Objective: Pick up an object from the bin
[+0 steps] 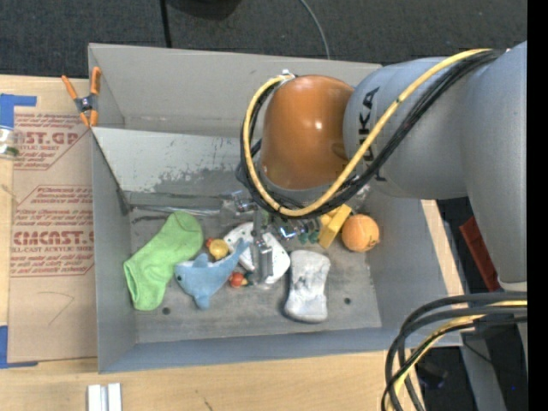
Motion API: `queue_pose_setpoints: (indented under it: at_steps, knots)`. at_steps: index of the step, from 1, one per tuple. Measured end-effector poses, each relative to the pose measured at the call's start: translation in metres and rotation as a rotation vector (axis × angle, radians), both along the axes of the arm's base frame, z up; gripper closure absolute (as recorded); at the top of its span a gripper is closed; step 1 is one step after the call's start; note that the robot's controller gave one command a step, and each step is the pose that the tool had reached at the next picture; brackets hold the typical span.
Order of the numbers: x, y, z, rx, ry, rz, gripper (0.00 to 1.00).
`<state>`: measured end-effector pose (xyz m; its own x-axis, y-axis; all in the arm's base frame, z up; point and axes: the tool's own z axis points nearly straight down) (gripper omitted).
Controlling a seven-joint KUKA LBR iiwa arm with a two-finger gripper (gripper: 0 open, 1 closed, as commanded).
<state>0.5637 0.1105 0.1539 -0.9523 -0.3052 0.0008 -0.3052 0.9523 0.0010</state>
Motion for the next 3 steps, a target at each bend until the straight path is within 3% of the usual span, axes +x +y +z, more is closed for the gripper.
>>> queue_pose_setpoints:
  at_steps: [1, 2, 3]
  knots:
    - [0.010, -0.004, -0.042, 0.003, -0.009, -0.033, 0.00]
    - [0.017, -0.006, -0.078, 0.001, -0.002, 0.108, 0.00]
    - [0.009, -0.018, -0.085, 0.004, -0.008, 0.019, 1.00]
